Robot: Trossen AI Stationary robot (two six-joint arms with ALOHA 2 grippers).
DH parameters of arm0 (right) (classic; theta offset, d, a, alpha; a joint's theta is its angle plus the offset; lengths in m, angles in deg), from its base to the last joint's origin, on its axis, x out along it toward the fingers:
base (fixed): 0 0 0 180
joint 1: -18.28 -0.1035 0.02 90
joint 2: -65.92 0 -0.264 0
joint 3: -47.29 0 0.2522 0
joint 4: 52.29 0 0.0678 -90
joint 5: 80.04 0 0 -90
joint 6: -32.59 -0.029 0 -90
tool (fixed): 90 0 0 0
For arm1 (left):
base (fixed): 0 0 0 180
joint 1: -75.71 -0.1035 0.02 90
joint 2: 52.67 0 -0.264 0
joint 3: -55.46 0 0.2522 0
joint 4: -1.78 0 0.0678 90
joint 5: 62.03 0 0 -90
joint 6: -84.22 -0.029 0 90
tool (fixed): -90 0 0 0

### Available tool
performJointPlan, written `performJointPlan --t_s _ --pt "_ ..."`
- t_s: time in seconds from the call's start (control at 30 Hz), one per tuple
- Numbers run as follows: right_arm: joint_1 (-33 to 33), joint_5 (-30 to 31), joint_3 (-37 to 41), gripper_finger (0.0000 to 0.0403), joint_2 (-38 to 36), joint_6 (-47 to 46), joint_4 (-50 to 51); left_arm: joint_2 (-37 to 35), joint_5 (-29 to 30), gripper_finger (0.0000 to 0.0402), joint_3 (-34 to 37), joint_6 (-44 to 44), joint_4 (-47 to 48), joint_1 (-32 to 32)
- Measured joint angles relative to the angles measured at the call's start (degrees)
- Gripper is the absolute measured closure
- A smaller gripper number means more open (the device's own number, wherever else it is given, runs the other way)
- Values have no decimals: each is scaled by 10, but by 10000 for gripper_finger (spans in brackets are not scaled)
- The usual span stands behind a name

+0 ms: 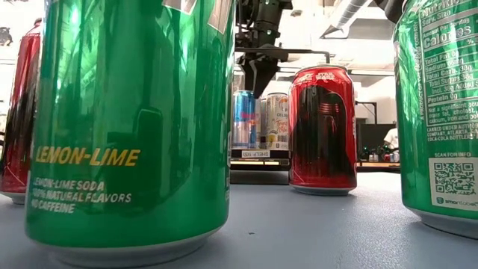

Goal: Place canned beverage on shelf
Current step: Put the right blue soda can on the shelf aligned with the other blue soda can

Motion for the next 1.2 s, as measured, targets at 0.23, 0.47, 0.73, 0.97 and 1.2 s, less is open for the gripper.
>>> performJointPlan --t_s 0.23,0.47,0.73,0.97,1.2 --pt "0 1 0 117 0 -31 -2 0 0 97 0 0 0 0" --pt "-6 1 -14 117 -1 -36 -7 0 0 97 0 1 0 0" --pt "-7 7 -13 117 -1 5 -23 0 -6 97 0 2 0 0" --pt "-4 0 -13 117 -1 22 -64 0 -6 97 0 2 0 0" --pt "2 -7 2 117 0 31 -53 0 -6 97 0 2 0 0"
